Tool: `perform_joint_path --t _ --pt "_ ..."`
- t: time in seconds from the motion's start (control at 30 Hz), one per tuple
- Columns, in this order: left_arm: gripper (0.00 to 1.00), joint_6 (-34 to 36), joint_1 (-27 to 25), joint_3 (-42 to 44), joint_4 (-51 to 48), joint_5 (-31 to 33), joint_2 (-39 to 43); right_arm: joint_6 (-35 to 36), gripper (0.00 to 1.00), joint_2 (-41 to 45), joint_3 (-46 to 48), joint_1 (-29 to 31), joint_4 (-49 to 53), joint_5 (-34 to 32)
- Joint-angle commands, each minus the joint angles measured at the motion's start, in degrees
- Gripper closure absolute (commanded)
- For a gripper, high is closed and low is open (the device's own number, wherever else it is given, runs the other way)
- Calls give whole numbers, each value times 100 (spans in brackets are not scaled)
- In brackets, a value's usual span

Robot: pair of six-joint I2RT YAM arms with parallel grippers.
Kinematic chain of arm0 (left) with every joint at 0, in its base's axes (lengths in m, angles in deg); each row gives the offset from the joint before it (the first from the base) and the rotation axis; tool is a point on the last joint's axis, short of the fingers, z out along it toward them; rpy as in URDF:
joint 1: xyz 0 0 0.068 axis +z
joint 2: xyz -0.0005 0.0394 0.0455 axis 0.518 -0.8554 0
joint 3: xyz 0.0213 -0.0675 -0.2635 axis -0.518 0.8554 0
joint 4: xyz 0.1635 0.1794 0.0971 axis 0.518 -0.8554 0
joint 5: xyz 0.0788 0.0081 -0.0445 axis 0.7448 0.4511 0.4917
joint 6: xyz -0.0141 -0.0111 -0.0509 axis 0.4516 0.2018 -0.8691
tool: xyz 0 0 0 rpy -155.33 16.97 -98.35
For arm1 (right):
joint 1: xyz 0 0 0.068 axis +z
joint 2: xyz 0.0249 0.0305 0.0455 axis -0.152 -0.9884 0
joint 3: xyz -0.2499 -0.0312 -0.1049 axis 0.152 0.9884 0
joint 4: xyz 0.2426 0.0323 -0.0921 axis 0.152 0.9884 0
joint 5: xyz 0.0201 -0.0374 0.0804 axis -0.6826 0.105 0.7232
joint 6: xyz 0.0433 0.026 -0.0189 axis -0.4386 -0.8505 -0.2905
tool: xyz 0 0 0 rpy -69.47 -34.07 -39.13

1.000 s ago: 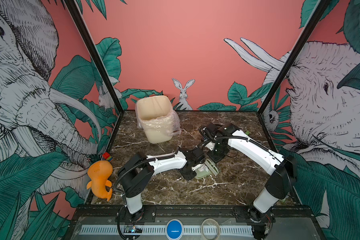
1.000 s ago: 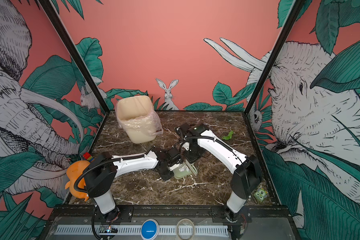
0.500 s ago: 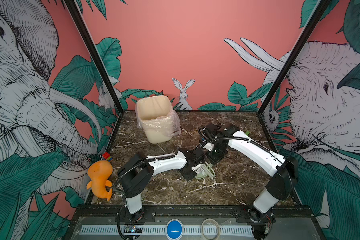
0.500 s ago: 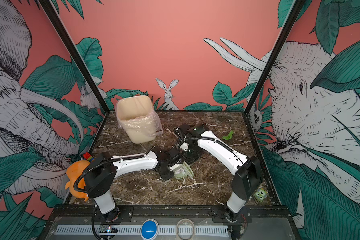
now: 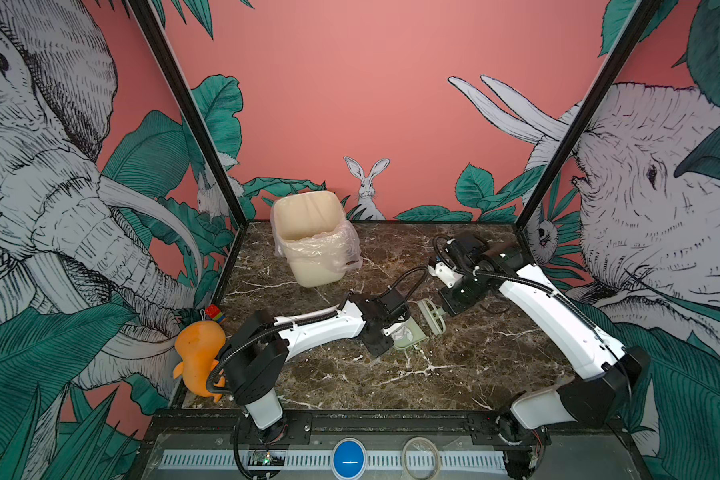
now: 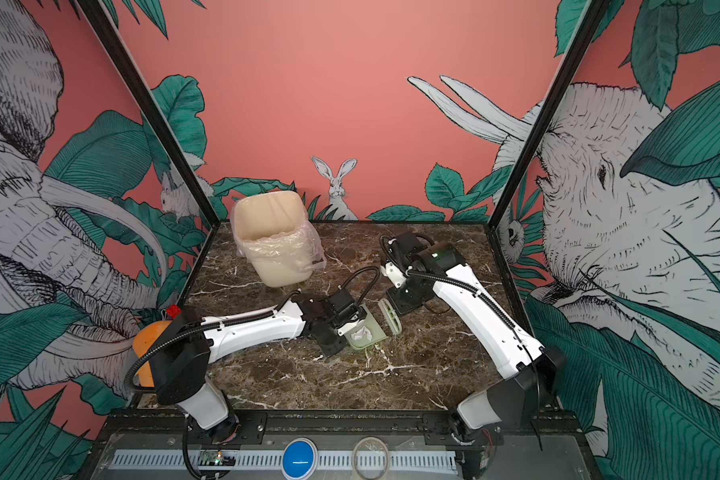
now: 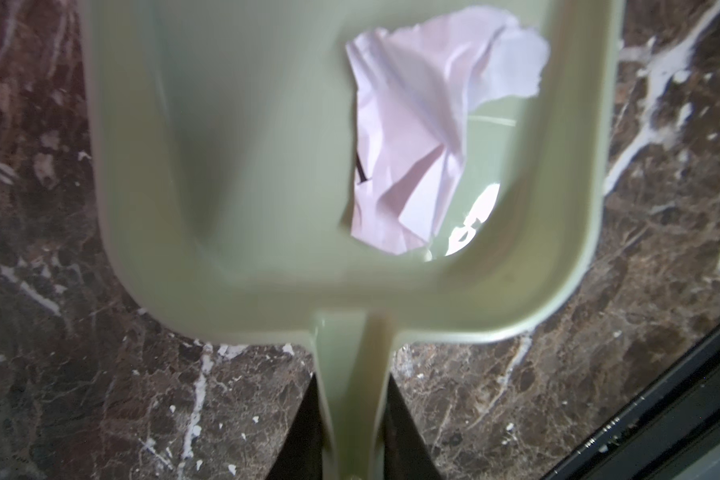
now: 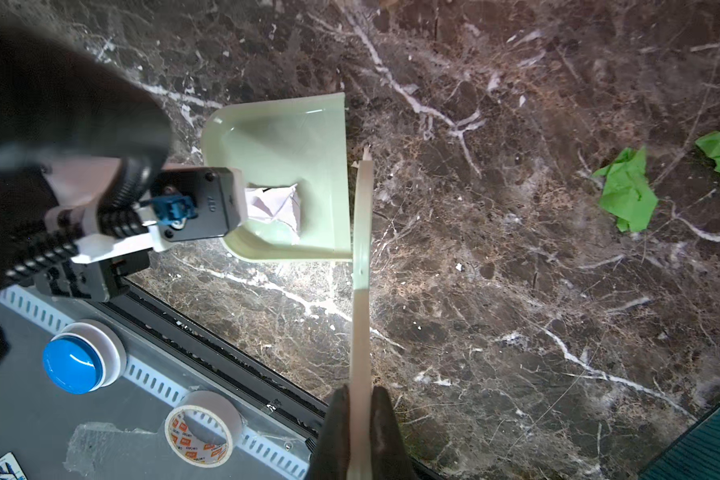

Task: Sweep away the paper scraps from the table
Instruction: 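Lift the dustpan toward the beige bin with the left gripper while the right draws back, then tip the dustpan over the beige bin with the left gripper to empty it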

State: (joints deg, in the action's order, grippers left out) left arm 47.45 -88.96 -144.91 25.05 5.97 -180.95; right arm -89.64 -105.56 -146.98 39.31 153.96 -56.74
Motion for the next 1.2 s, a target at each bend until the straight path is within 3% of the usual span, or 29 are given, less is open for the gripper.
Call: perform_joint_path --t 0.0,0.3,0.63,0.87,1.17 --pt "86 -116 31 -29 -215 102 500 80 100 360 201 -356 -43 184" --pt "85 -202 555 -770 -1227 -56 1293 155 100 778 796 -909 -281 465" --pt "85 75 1315 -2541 -2719 38 1531 233 100 817 1114 -1127 -550 793" --pt "85 402 2158 -3480 -3249 165 1383 310 100 771 1178 -1165 -614 933" --pt "85 797 3424 -4040 -3366 276 1233 322 100 858 1462 -1175 -688 1101"
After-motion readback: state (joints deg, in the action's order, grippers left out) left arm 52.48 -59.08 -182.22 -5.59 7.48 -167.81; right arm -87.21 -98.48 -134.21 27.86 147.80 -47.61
